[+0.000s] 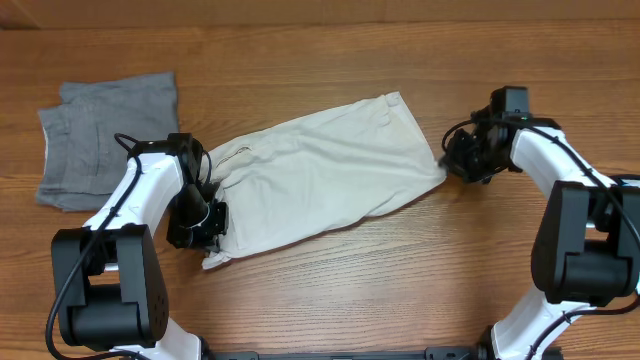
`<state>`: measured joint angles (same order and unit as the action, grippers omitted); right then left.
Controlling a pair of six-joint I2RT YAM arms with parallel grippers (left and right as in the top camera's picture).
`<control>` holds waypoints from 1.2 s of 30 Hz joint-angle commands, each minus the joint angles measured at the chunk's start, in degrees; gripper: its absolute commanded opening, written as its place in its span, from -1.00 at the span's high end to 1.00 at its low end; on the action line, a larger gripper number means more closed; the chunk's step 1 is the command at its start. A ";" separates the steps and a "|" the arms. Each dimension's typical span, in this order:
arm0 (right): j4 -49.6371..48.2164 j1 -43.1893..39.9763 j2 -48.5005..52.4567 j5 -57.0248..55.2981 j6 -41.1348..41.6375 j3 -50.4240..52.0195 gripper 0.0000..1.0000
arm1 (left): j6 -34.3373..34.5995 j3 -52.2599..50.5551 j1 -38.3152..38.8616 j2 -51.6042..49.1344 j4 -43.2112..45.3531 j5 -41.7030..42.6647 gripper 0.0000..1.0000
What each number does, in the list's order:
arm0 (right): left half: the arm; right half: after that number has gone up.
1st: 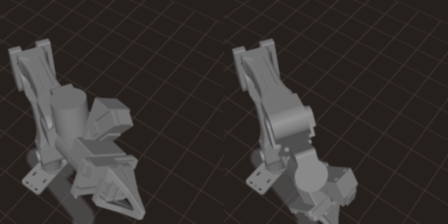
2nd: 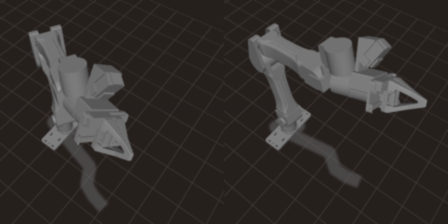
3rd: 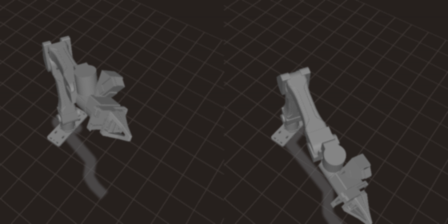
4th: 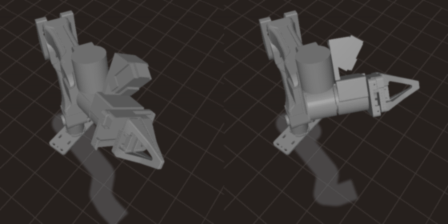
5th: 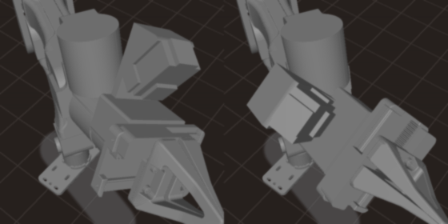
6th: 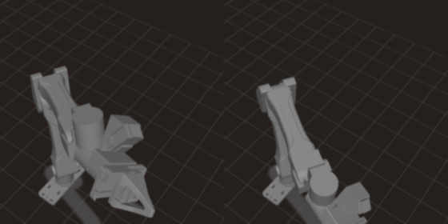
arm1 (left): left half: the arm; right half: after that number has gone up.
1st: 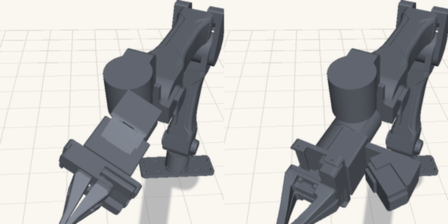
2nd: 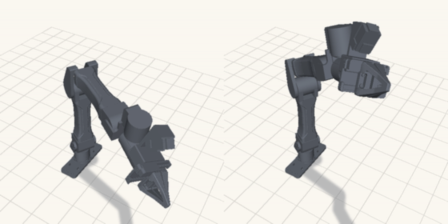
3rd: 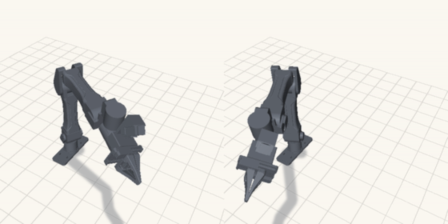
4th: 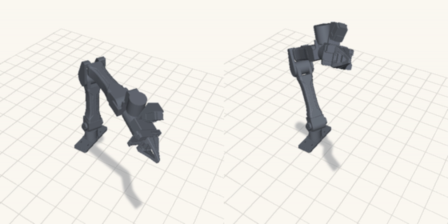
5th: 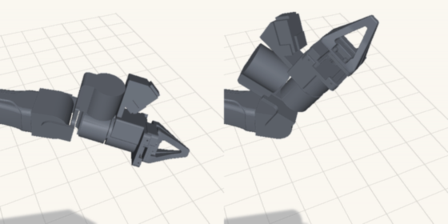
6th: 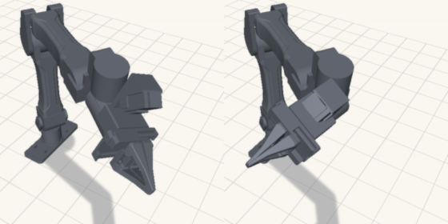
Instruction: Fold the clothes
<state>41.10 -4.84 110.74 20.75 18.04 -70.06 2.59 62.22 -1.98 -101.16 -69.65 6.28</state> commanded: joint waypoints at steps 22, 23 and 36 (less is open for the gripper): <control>13.44 -5.44 -7.69 -2.80 2.62 6.88 0.19 | -0.68 1.44 -4.28 1.11 -0.17 -3.72 0.92; 12.07 -5.46 -7.72 -3.06 3.08 8.37 0.24 | -0.68 1.44 -4.28 1.11 -0.15 -3.72 0.92; -7.32 -4.28 -7.85 7.85 -7.65 0.22 0.11 | -5.44 6.75 -4.22 1.11 -2.67 5.86 0.50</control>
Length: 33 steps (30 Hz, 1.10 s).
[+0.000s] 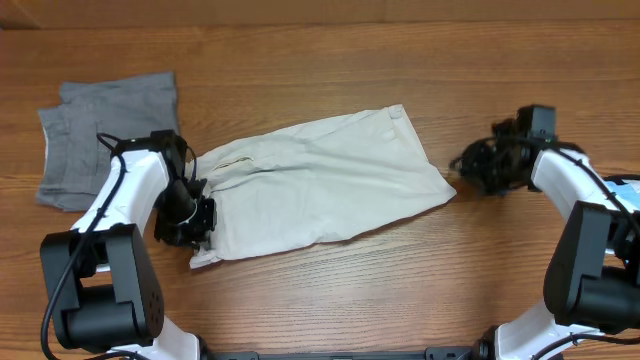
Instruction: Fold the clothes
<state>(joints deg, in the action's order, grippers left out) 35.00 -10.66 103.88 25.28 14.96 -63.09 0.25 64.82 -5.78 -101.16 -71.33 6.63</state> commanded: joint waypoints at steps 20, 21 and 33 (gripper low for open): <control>-16.31 18.21 12.81 -3.58 -4.98 -10.38 -0.24 | -4.96 11.82 -0.42 1.11 5.44 6.29 -0.28; -16.81 18.16 13.14 -3.45 -4.98 -10.38 -0.22 | -4.94 11.80 -0.42 1.11 5.62 4.76 -0.28; -17.81 16.90 13.25 1.86 -6.86 -11.61 0.92 | -4.96 8.31 -0.48 1.09 12.00 0.20 0.17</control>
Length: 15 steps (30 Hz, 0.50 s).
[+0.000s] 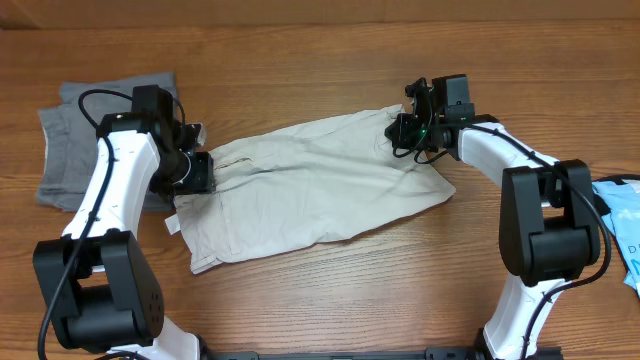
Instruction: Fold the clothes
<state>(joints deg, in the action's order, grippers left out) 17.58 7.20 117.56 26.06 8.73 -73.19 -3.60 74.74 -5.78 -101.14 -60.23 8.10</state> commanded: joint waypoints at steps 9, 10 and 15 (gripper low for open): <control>-1.64 -7.26 -0.44 9.94 2.97 -7.06 0.92 | 0.28 -2.47 -0.68 1.07 2.71 -4.94 0.92; -2.05 -7.98 -0.44 10.56 4.33 -7.61 0.92 | 0.42 -2.47 -0.68 1.07 3.02 -5.11 0.92; -3.61 -9.57 -0.42 12.79 6.32 -8.28 0.92 | 0.55 -2.47 -0.68 1.07 3.93 -5.16 0.92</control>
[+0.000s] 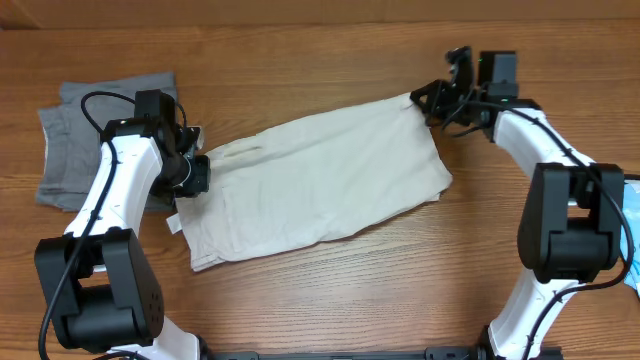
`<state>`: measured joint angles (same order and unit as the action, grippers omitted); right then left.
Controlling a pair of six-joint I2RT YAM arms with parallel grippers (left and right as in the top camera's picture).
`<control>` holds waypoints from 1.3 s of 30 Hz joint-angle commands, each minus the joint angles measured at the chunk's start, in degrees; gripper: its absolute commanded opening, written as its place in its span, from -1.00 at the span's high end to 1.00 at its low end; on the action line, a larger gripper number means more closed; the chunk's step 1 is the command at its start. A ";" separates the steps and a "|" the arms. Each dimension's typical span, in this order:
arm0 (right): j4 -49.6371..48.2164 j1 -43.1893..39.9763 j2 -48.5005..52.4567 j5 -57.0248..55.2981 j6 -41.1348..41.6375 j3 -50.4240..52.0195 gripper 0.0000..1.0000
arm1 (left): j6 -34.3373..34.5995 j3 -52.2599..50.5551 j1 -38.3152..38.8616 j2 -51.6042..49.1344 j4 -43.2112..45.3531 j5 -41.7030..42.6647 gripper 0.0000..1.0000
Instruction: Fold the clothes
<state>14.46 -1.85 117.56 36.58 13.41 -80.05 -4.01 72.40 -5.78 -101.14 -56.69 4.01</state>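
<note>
A cream pair of shorts (320, 185) lies spread out slantwise across the middle of the table, its low end at the front left and its high end at the back right. My left gripper (198, 172) sits at the garment's upper left corner and looks shut on the cloth there. At the upper right corner my right gripper (424, 100) is shut on the fabric, which is drawn out into a point toward it. The fingers themselves are small and dark in the overhead view.
A grey folded garment (90, 130) lies at the back left, partly under my left arm. A blue-and-white item (633, 225) pokes in at the right edge. The wooden table (300, 50) shows bare at the back and along the front.
My right gripper has moved back and to the right, and the garment's upper right corner has come with it. The cloth now lies flatter and wider. My left gripper has barely moved.
First my left gripper was at the garment's lower left corner and my right at its right tip. Then the right stood clear of the cloth. Later both were at the two upper corners, and now the upper edge is stretched between them.
</note>
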 commanded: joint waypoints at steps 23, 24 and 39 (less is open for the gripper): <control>5.09 -2.54 -2.84 -9.99 2.05 -1.42 0.17 | 0.98 2.54 -4.37 1.46 3.06 -5.92 -0.03; 6.82 -3.43 -3.61 -9.20 2.05 -1.42 0.17 | 0.98 3.58 -4.70 1.66 1.55 -5.86 -0.05; 41.57 1.16 -7.58 -4.28 0.13 0.79 0.59 | -6.71 4.50 4.46 1.66 3.72 18.18 0.36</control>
<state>55.86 -4.10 110.15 31.73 14.72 -80.20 -7.90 80.60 -4.80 -98.70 -55.99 20.47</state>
